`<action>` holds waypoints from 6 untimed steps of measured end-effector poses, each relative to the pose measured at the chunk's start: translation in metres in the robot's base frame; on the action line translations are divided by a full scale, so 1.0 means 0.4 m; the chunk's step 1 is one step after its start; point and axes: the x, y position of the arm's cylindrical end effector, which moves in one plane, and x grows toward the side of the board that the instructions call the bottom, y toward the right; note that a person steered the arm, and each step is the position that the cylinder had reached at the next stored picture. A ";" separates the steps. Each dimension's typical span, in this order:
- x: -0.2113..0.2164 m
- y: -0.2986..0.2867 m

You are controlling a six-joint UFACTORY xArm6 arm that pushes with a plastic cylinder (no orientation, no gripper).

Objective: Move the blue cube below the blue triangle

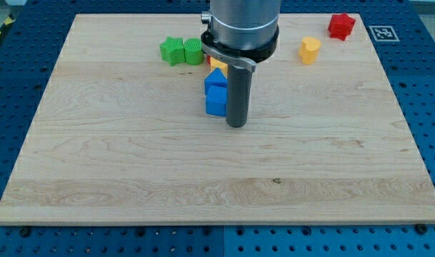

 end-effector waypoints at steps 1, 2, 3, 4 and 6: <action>0.041 0.054; 0.079 0.065; 0.072 0.074; 0.032 0.039; 0.002 0.027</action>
